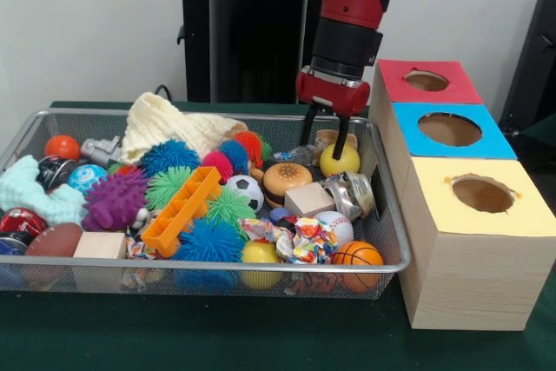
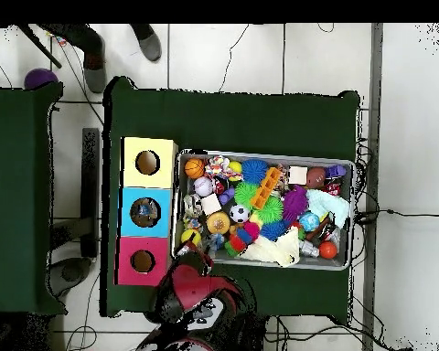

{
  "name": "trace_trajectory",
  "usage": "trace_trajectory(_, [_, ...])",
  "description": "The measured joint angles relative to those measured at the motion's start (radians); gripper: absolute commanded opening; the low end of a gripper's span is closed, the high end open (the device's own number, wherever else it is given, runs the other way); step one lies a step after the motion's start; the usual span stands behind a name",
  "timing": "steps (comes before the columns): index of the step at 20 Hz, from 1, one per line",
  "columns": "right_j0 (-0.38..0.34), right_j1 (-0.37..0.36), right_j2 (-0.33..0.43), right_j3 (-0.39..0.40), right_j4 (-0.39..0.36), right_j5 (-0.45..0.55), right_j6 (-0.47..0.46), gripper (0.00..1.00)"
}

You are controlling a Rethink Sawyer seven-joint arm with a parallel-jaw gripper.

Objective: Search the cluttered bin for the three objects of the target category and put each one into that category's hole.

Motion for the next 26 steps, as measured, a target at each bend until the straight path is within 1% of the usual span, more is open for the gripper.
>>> trace_trajectory(5, [-0.017, 0.009, -0.003, 0.033, -0.003, -0.088, 0.0, 1.0])
trace_trajectory(8, [-0.037, 0.009, -0.003, 0.049, -0.015, -0.104, 0.0, 1.0])
trace_trajectory(9, [-0.068, 0.006, -0.004, 0.061, -0.028, -0.107, 0.0, 0.0])
trace_trajectory(14, [-0.084, 0.005, -0.009, 0.081, -0.035, -0.115, 0.0, 0.0])
trace_trajectory(18, [-0.066, 0.005, -0.024, 0.091, -0.035, -0.139, 0.0, 0.0])
trace_trajectory(26, [-0.048, 0.006, -0.035, 0.092, -0.035, -0.147, 0.0, 0.0])
